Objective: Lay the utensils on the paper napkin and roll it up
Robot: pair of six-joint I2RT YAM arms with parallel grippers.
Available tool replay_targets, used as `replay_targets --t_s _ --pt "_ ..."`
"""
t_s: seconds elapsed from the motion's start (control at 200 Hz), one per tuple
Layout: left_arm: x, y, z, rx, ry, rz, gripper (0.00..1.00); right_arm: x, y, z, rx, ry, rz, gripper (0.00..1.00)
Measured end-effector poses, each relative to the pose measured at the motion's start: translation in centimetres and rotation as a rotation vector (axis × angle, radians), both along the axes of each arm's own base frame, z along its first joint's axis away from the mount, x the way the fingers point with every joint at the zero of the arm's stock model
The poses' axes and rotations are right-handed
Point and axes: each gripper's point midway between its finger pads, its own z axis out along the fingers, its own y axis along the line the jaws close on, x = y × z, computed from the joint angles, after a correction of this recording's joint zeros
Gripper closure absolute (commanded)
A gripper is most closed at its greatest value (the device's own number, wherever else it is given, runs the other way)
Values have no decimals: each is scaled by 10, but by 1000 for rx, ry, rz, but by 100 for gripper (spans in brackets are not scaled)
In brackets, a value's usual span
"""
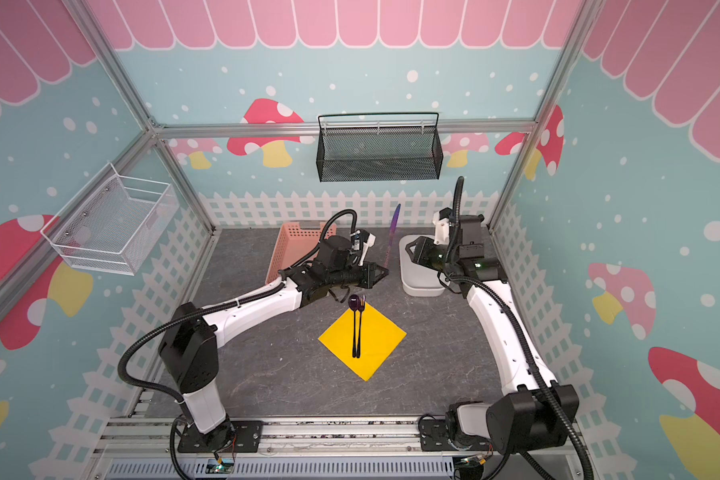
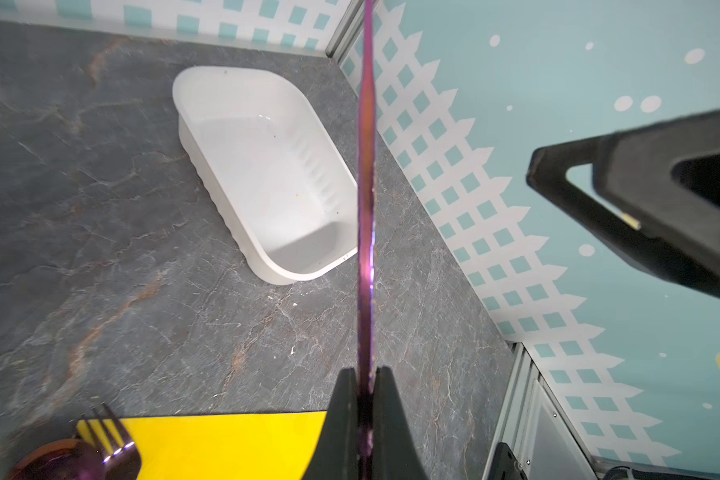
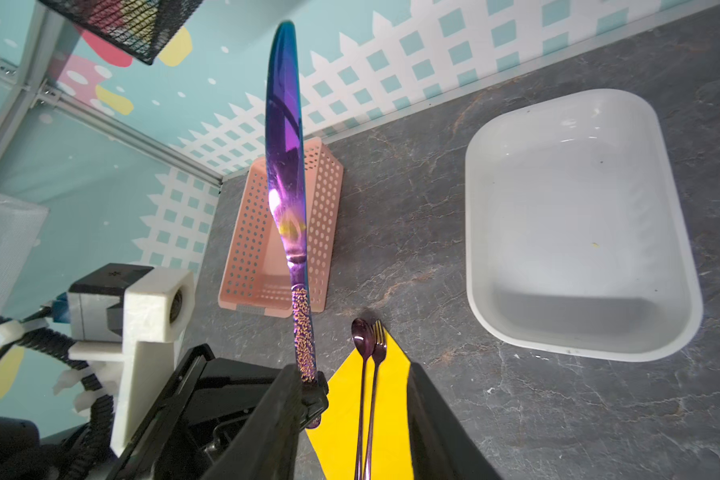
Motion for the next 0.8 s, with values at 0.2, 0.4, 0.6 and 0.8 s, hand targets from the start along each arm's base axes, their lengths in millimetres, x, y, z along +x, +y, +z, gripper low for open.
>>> replay_targets --t_s 0.2,0.4,0.6,0.8 --pt "-14 6 22 47 -95 36 100 -15 45 18 36 -45 74 55" --pt "-24 12 35 87 -149 59 100 -23 73 29 50 -69 89 57" --pt "-31 16 49 94 -193 72 100 -16 68 34 53 -87 44 59" --pt "-32 19 58 88 -213 82 100 -15 70 40 80 -99 43 71"
